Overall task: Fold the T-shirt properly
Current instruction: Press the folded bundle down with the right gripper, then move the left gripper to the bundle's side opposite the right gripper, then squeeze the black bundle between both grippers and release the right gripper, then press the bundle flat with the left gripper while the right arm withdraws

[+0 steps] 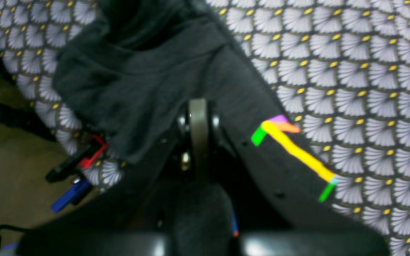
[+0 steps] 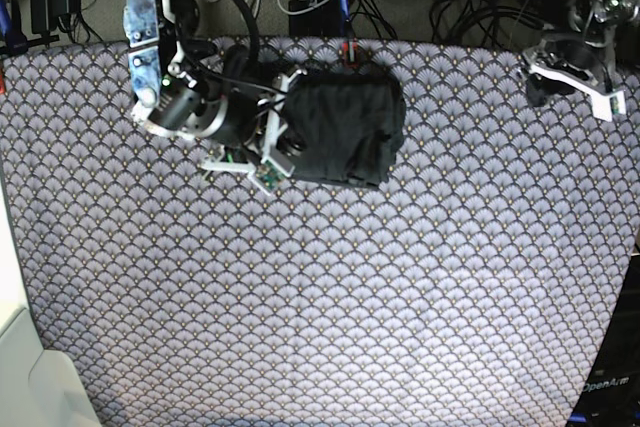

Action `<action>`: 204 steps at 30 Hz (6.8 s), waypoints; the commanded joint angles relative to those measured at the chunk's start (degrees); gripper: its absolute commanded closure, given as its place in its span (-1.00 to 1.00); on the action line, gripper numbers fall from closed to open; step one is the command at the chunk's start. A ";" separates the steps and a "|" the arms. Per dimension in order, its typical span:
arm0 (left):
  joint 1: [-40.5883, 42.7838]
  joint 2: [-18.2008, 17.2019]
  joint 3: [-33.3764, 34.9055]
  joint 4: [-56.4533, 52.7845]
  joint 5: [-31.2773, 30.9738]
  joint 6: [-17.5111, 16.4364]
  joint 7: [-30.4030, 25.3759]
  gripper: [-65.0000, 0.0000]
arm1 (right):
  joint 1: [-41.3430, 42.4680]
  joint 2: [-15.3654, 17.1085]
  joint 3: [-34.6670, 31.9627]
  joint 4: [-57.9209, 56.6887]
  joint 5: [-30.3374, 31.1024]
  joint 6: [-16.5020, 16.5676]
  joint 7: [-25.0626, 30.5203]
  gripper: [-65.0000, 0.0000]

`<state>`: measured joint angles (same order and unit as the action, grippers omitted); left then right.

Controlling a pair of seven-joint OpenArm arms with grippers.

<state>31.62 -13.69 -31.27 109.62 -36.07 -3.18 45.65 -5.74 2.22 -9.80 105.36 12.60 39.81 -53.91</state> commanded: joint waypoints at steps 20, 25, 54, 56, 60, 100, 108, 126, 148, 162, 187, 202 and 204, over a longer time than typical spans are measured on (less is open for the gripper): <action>-11.09 -0.59 0.19 4.53 -23.66 -12.25 16.46 -0.56 | 0.07 2.92 0.09 0.97 0.89 0.19 1.21 1.00; -14.08 -0.86 7.57 -0.22 -23.57 -12.25 16.46 -0.65 | 0.07 2.92 0.09 0.97 0.89 0.19 1.12 1.00; -25.95 4.24 20.15 -18.06 -14.87 -11.63 15.76 -0.64 | 0.07 2.75 0.09 0.97 0.81 0.19 0.86 1.00; -25.95 5.56 20.15 -18.06 -12.85 -11.90 15.93 -0.64 | 0.07 2.75 0.09 0.97 0.81 0.19 0.86 1.00; -27.18 6.62 21.73 -18.24 -12.14 -12.07 16.29 -0.64 | 0.07 2.75 0.09 0.97 0.81 0.19 0.94 1.00; -34.47 7.85 31.31 -30.28 -12.14 -11.63 15.67 0.99 | 0.07 3.10 0.00 0.97 0.81 0.19 0.94 1.00; -38.17 9.08 33.51 -30.28 -1.33 -11.63 15.76 0.99 | 0.16 3.80 6.51 1.85 0.81 0.19 1.03 1.00; -48.36 11.19 56.19 -29.32 16.34 -11.63 15.67 0.99 | 0.51 3.54 38.07 1.85 1.16 0.19 1.21 1.00; -56.10 22.62 75.09 -39.07 48.95 -11.63 5.56 0.99 | 0.07 3.89 58.64 1.76 0.89 0.19 1.21 1.00; -55.92 22.69 89.33 -41.01 59.77 -4.34 -1.12 0.99 | -1.78 4.59 61.19 1.50 0.98 0.19 1.21 1.00; -56.01 22.69 92.94 -40.66 59.86 2.70 -3.85 0.59 | -1.95 4.59 61.10 1.41 0.89 0.19 1.21 1.00; -56.19 22.69 92.94 -40.30 59.86 2.70 -4.11 -0.33 | -1.87 4.59 60.66 1.41 0.89 0.19 1.21 1.00; -56.19 22.69 92.94 -40.30 59.86 2.70 -4.29 -0.70 | -1.78 4.59 60.66 1.41 0.89 0.19 1.21 1.00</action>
<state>-23.29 7.84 61.73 68.03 23.16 -1.17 42.30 -7.84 5.85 50.83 106.06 12.84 39.83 -53.98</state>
